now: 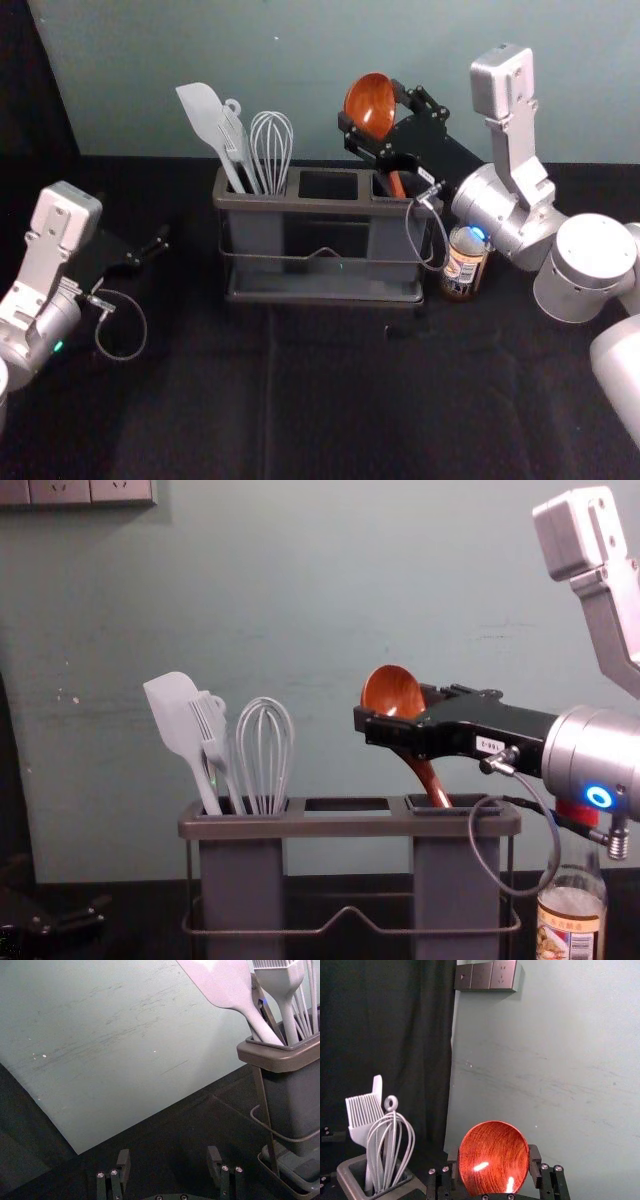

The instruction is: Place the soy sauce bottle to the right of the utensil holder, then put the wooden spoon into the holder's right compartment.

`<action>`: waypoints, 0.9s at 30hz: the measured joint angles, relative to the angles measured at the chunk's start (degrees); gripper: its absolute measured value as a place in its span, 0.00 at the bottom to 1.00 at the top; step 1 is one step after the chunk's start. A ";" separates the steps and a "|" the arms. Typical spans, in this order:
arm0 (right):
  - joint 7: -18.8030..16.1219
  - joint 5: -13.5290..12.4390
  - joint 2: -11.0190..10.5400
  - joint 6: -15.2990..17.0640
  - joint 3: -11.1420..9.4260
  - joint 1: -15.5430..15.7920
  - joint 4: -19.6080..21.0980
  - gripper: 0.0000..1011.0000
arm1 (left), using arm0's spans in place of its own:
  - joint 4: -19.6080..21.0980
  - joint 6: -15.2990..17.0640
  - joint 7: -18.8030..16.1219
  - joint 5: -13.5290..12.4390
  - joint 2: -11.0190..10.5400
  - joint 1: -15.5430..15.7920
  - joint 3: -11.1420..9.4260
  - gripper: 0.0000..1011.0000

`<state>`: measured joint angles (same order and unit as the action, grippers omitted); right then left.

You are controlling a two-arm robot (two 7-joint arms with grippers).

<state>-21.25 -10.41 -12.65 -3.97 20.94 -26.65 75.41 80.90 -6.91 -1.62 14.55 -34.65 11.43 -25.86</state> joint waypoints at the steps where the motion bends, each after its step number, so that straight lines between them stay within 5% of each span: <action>1: 0.00 -0.03 0.00 -0.01 0.01 0.06 -0.03 0.83 | 0.00 0.00 0.00 0.00 0.00 0.00 0.00 0.99; 27: -0.17 -1.08 -1.00 1.08 -0.03 2.38 2.51 0.83 | 0.00 0.00 0.00 0.00 0.00 0.00 0.00 0.99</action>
<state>-21.42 -11.48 -13.65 -2.88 20.91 -24.26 77.92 80.90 -6.91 -1.62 14.55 -34.65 11.43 -25.86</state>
